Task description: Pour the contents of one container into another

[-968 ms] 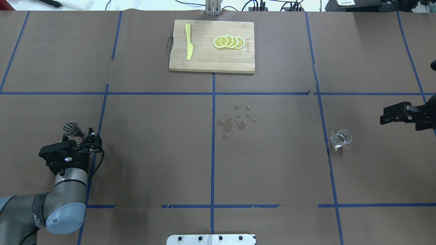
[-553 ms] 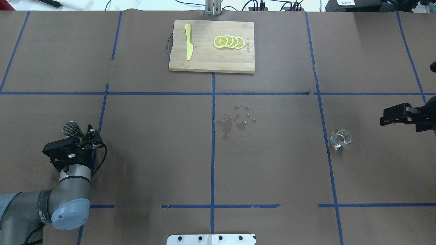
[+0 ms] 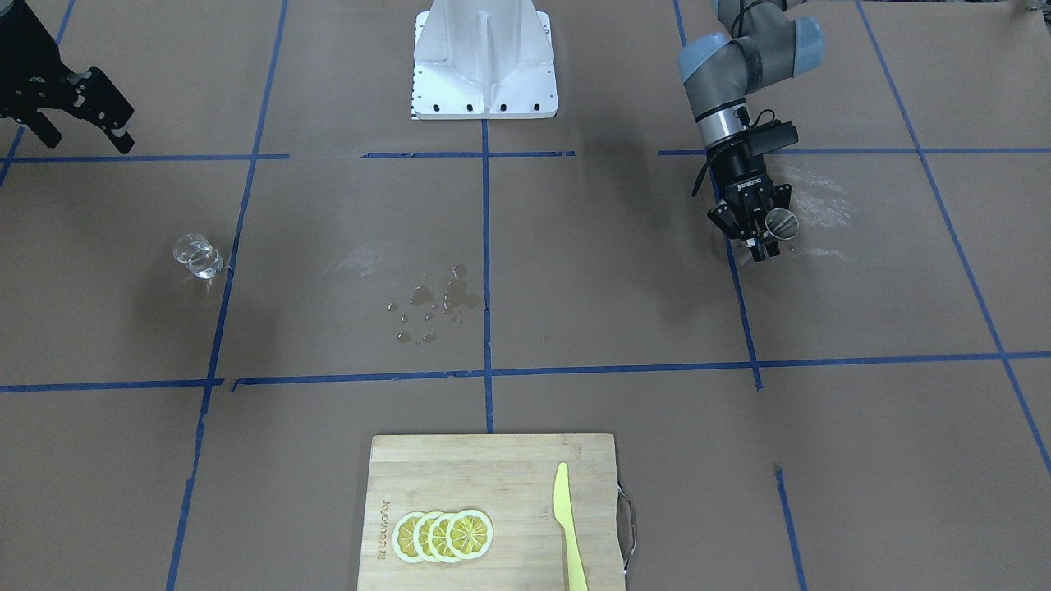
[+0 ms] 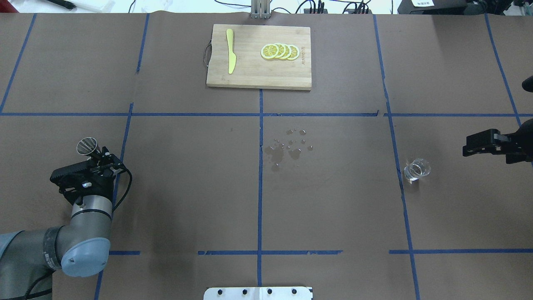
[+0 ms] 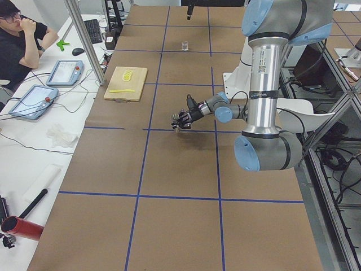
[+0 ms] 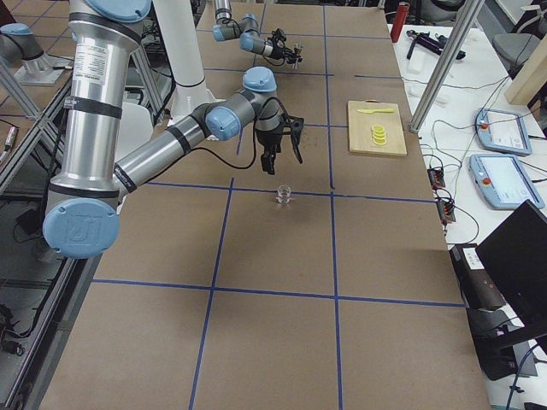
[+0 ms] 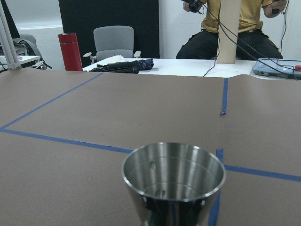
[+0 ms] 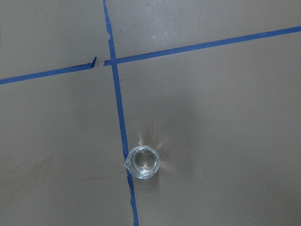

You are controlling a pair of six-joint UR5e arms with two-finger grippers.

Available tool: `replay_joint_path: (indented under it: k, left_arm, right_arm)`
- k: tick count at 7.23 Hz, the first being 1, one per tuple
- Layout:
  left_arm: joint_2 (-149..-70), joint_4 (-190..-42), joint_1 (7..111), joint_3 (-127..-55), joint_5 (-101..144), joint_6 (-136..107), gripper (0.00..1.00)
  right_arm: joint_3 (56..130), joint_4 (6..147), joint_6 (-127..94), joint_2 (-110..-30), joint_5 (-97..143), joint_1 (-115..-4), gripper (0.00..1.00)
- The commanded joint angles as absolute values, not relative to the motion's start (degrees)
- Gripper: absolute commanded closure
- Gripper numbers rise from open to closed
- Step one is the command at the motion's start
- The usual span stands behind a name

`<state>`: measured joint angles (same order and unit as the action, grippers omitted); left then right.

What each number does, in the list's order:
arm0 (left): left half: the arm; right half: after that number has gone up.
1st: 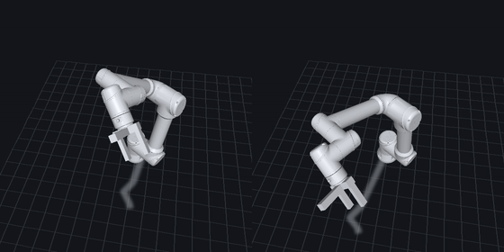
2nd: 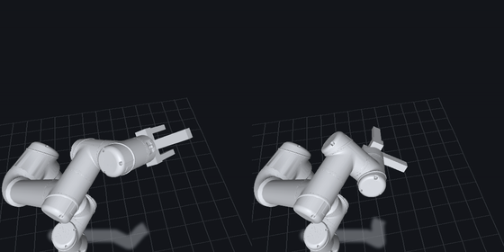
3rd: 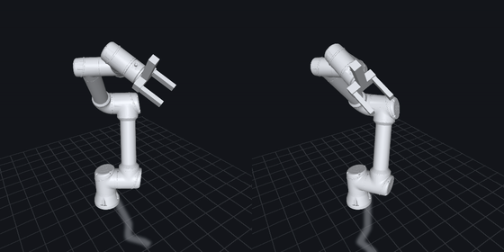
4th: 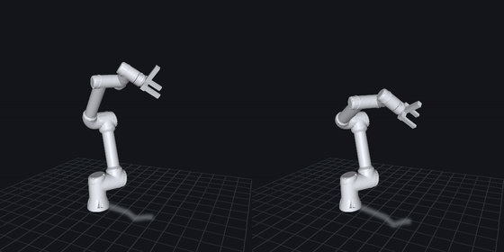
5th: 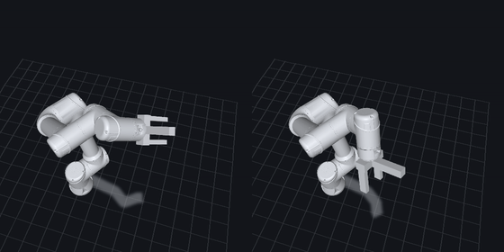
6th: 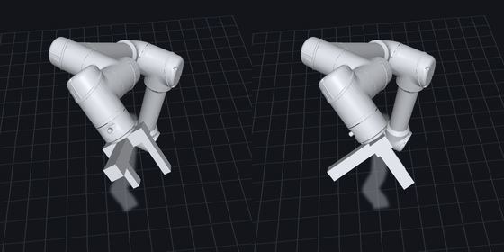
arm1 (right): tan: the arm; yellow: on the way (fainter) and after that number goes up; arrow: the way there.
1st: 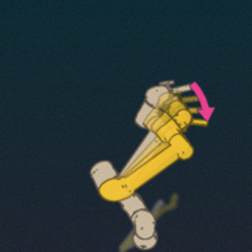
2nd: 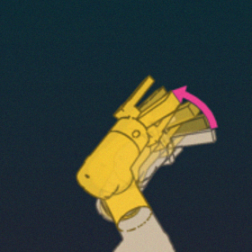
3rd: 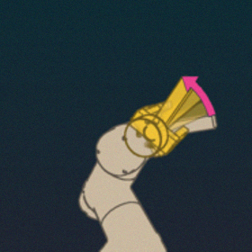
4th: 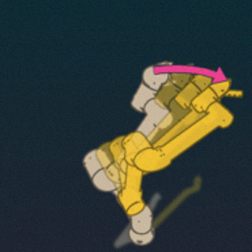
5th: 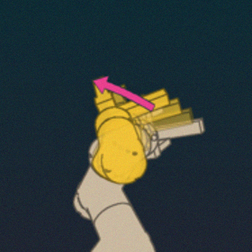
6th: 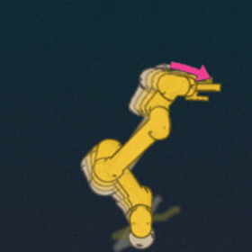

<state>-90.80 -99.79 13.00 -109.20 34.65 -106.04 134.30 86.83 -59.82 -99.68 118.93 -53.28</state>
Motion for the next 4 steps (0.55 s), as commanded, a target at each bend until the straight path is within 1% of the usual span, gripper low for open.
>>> replay_joint_path:
  k: [1,2,3,4]
  left_arm:
    - [-91.14,-100.02,13.97,-114.42,34.72,-101.17,1.00]
    - [-91.93,-100.19,14.50,-114.43,34.80,-99.94,1.00]
    - [-93.93,-100.54,16.07,-114.43,34.89,-96.97,1.00]
    - [-94.30,-100.81,16.08,-114.43,35.15,-96.60,1.00]
  right_arm:
    - [134.30,83.17,-64.65,-100.54,113.59,-48.03,0.00]
    - [134.30,78.45,-68.60,-102.81,107.73,-42.85,0.00]
    - [134.12,69.78,-71.17,-108.49,101.14,-37.67,0.00]
    - [133.95,66.04,-72.15,-110.46,98.03,-35.62,0.00]
